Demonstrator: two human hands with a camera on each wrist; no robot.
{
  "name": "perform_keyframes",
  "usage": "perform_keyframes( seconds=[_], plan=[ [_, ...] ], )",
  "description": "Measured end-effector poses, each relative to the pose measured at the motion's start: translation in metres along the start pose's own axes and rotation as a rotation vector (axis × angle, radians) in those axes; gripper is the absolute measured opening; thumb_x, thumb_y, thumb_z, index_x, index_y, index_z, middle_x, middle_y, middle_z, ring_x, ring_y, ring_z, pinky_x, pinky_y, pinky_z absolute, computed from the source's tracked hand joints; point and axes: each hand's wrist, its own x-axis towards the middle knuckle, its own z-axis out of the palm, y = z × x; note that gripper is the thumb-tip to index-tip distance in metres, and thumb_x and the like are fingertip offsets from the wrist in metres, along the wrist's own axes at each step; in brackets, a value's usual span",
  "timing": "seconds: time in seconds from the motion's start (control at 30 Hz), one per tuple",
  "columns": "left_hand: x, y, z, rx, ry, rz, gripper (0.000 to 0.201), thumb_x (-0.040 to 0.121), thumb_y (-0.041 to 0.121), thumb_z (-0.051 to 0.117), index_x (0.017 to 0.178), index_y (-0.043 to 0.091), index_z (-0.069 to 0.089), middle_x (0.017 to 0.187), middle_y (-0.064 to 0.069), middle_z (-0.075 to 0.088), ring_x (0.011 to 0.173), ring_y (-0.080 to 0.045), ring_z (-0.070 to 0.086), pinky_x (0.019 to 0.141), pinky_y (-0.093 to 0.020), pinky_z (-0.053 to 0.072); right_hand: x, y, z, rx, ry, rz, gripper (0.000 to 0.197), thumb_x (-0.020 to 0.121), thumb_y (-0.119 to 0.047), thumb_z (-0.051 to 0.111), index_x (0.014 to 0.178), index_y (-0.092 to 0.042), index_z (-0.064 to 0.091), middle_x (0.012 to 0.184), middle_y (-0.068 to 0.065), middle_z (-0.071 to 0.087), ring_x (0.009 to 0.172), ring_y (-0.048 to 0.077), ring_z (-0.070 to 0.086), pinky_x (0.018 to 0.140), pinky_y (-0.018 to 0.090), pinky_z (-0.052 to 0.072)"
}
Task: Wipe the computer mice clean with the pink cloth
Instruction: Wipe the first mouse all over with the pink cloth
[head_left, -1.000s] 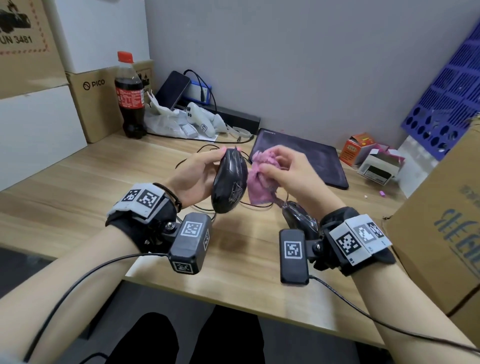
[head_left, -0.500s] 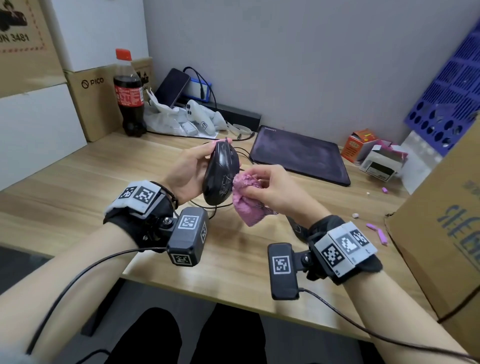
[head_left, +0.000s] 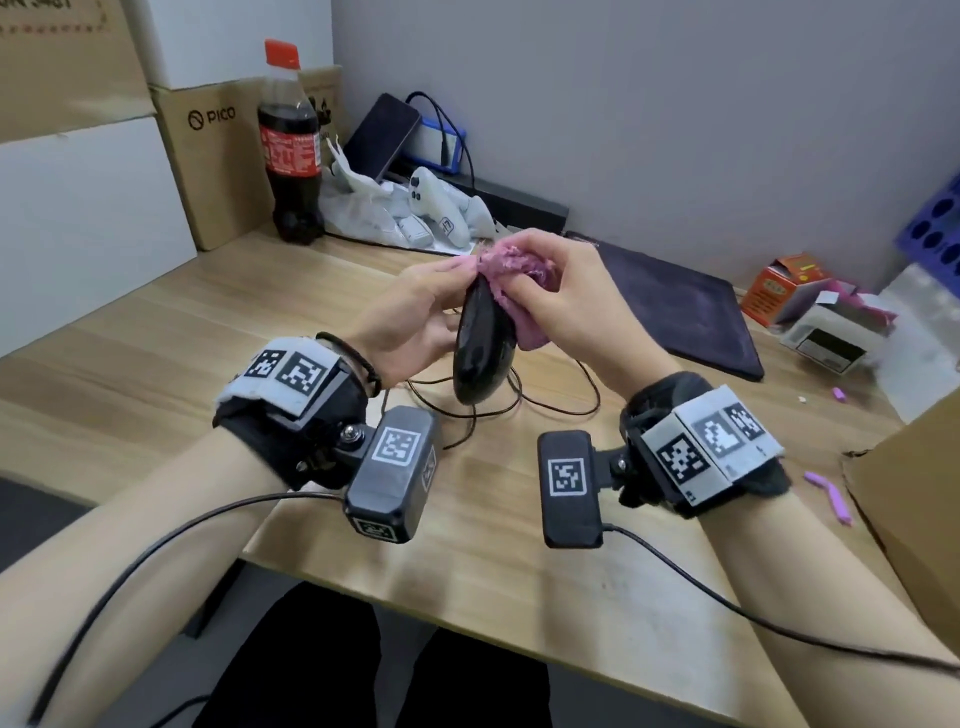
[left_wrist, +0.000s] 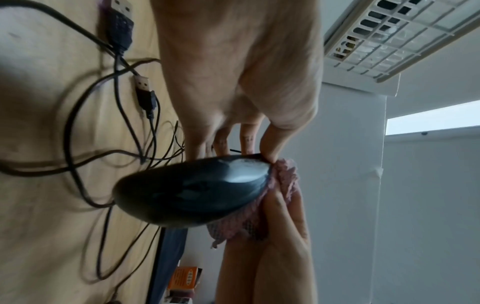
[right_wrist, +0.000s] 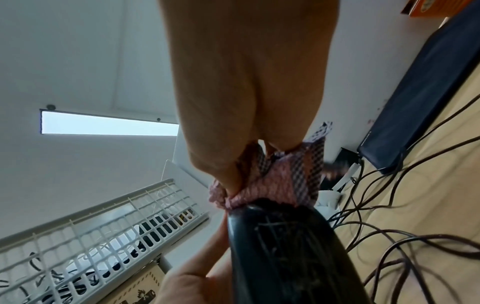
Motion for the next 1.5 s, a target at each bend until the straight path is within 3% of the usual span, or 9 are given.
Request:
perform_keyframes(
  seconds=[0.13,0.33,0.43,0.6,0.8,0.93,1.13,1.3,1.5],
  plan=[
    [0.016,-0.003,-0.014,-0.028,0.028,-0.045,0.04,0.101,0.024,0.046,0.134,0.002,0.053,0.124,-0.025,0.056,0.108,-0.029,0.054,0.099,-0.046,0.047,-0.004,0.002,0.007,-0.001,-0.054,0.011,0.011,0.091,-0.01,0.064,0.097,-0.016,0.071,0.099,0.004,0.065,0.077,-0.002,0.061,0.065,0.013,0.047],
    [0.034,0.001,-0.016,-0.133,0.075,-0.078,0.027,0.101,0.024,0.044,0.119,0.013,0.061,0.103,-0.01,0.061,0.081,-0.017,0.063,0.066,-0.03,0.059,-0.019,0.008,-0.006,-0.056,-0.173,0.102,0.012,0.087,0.002,0.066,0.093,-0.006,0.073,0.093,0.001,0.062,0.069,-0.013,0.058,0.058,0.0,0.041],
    [0.038,0.008,-0.016,-0.187,0.085,-0.075,0.028,0.101,0.022,0.044,0.12,0.013,0.063,0.103,-0.008,0.063,0.078,-0.014,0.063,0.065,-0.025,0.058,-0.017,0.019,-0.016,-0.166,-0.173,0.142,0.01,0.089,-0.01,0.067,0.094,-0.014,0.074,0.09,-0.004,0.067,0.076,0.0,0.064,0.065,0.016,0.05],
    [0.034,0.009,-0.013,-0.18,0.047,-0.047,0.026,0.101,0.017,0.043,0.116,0.011,0.064,0.098,-0.003,0.064,0.078,-0.01,0.059,0.062,-0.019,0.054,0.014,0.014,-0.028,0.064,0.187,0.139,0.016,0.087,-0.027,0.07,0.101,-0.022,0.063,0.095,-0.005,0.071,0.091,0.015,0.069,0.08,0.042,0.059],
    [0.025,0.019,-0.007,-0.197,0.021,0.019,0.026,0.101,0.018,0.041,0.099,0.01,0.067,0.083,-0.002,0.068,0.072,-0.011,0.065,0.069,-0.024,0.056,0.026,-0.012,-0.004,0.094,0.098,0.08,0.01,0.09,-0.018,0.068,0.098,-0.012,0.07,0.081,0.007,0.069,0.068,0.012,0.062,0.054,0.038,0.055],
    [0.025,0.024,-0.011,-0.214,0.133,-0.01,0.026,0.102,0.025,0.044,0.108,0.01,0.063,0.095,-0.005,0.062,0.078,-0.015,0.062,0.073,-0.028,0.057,0.012,-0.01,0.0,0.197,0.086,0.078,0.009,0.087,-0.006,0.069,0.092,-0.013,0.072,0.098,0.019,0.066,0.066,0.007,0.063,0.053,0.03,0.053],
    [0.026,0.026,-0.017,-0.208,0.213,-0.029,0.033,0.102,0.029,0.044,0.121,0.007,0.061,0.116,-0.014,0.056,0.1,-0.025,0.059,0.09,-0.038,0.054,-0.013,-0.005,0.008,0.044,-0.059,0.034,0.016,0.081,-0.006,0.075,0.091,-0.019,0.074,0.092,-0.003,0.057,0.075,-0.002,0.056,0.063,0.008,0.045],
    [0.02,0.032,-0.03,-0.162,0.237,0.031,0.021,0.102,0.023,0.045,0.108,0.013,0.062,0.091,-0.003,0.06,0.072,-0.013,0.062,0.076,-0.029,0.053,-0.022,0.008,0.012,-0.195,-0.283,0.101,0.005,0.084,-0.021,0.074,0.086,-0.026,0.073,0.075,-0.015,0.064,0.072,0.01,0.065,0.061,0.028,0.053],
    [0.011,0.029,-0.039,-0.186,0.192,0.036,0.022,0.102,0.022,0.044,0.108,0.016,0.064,0.108,-0.007,0.057,0.087,-0.018,0.059,0.085,-0.033,0.05,0.01,-0.003,-0.015,0.034,0.093,0.114,0.008,0.089,-0.023,0.068,0.096,-0.023,0.072,0.09,-0.008,0.072,0.088,0.006,0.067,0.076,0.029,0.058]
  ],
)
